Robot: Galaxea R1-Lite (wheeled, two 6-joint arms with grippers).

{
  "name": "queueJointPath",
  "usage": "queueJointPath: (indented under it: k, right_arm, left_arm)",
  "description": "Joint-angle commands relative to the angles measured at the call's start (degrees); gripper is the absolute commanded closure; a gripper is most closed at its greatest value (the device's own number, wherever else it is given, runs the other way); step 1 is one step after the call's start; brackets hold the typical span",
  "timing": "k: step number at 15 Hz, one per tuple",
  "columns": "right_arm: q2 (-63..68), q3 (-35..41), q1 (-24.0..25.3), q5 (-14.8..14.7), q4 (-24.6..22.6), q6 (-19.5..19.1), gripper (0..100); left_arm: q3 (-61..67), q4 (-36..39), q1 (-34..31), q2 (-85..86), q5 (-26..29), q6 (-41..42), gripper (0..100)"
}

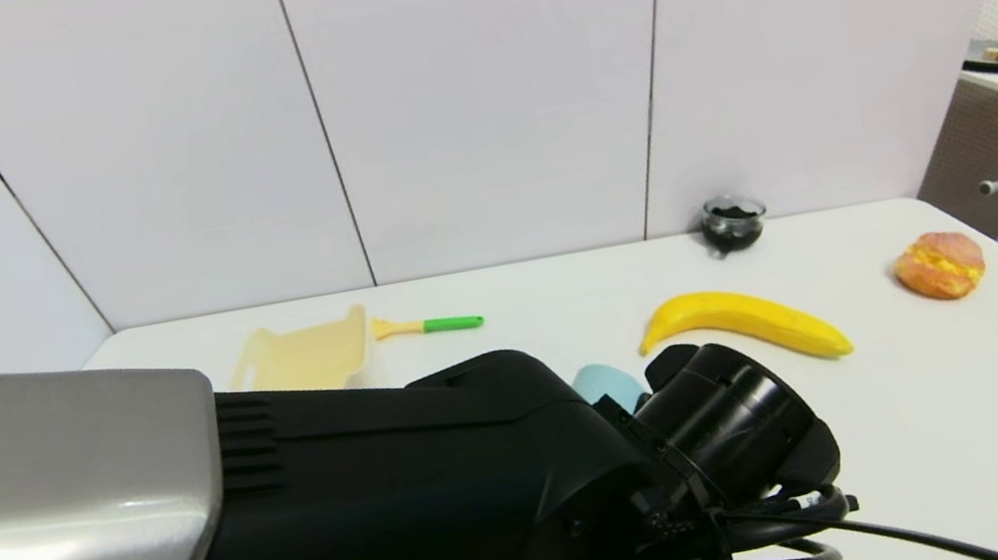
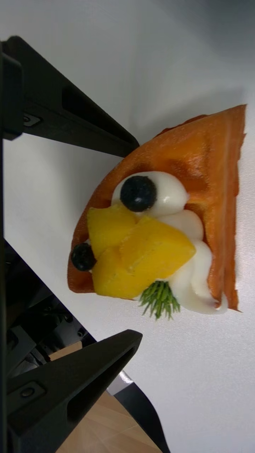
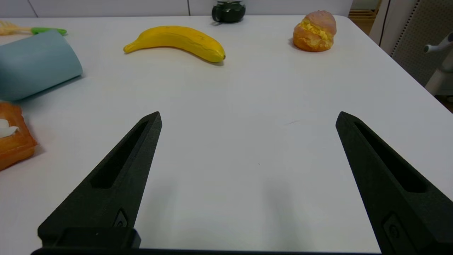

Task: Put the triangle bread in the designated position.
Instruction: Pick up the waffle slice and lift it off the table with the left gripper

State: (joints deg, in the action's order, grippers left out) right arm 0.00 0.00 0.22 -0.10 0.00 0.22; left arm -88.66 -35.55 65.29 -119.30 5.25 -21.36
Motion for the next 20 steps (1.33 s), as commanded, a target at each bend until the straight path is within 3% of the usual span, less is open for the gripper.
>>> queueJointPath:
  k: [1, 18, 19, 20]
  right_arm:
    - [0.09, 0.09, 0.04, 0.01, -0.09, 0.13, 0]
    - [0.09, 0.09, 0.04, 0.01, 0.00, -0.04, 0]
    - [0.09, 0.09, 0.04, 0.01, 0.00, -0.04, 0]
    - [0.00, 0.09, 0.04, 0.01, -0.09, -0.04, 0]
  left_arm:
    - [2.00, 7.07, -0.61, -1.90, -0.33, 0.35, 0]
    - [5.17, 7.51, -1.13, -2.52, -2.35, 0.62, 0]
    - [5.17, 7.60, -1.13, -2.87, -2.35, 0.62, 100]
    - [5.17, 7.60, -1.13, -3.13, -2.35, 0.70, 100]
